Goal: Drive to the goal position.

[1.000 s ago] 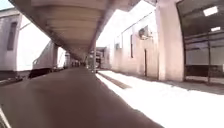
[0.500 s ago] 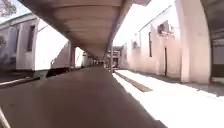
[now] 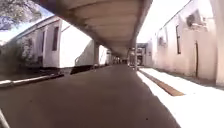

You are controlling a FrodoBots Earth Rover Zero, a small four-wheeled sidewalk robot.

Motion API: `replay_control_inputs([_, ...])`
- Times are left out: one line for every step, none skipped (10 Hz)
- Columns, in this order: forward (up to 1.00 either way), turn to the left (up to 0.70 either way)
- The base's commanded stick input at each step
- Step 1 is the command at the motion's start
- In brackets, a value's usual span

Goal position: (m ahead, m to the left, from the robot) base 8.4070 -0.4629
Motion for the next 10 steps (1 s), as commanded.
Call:
replay_control_inputs([0.0,0.5])
replay_control_inputs([0.0,0.37])
replay_control_inputs([0.0,0.12])
replay_control_inputs([0.13,0.0])
replay_control_inputs([0.38,0.0])
replay_control_inputs([0.5,0.0])
replay_control_inputs([0.5,0.0])
replay_control_inputs([0.5,0.0])
replay_control_inputs([0.5,0.0])
replay_control_inputs([0.5,0.0])
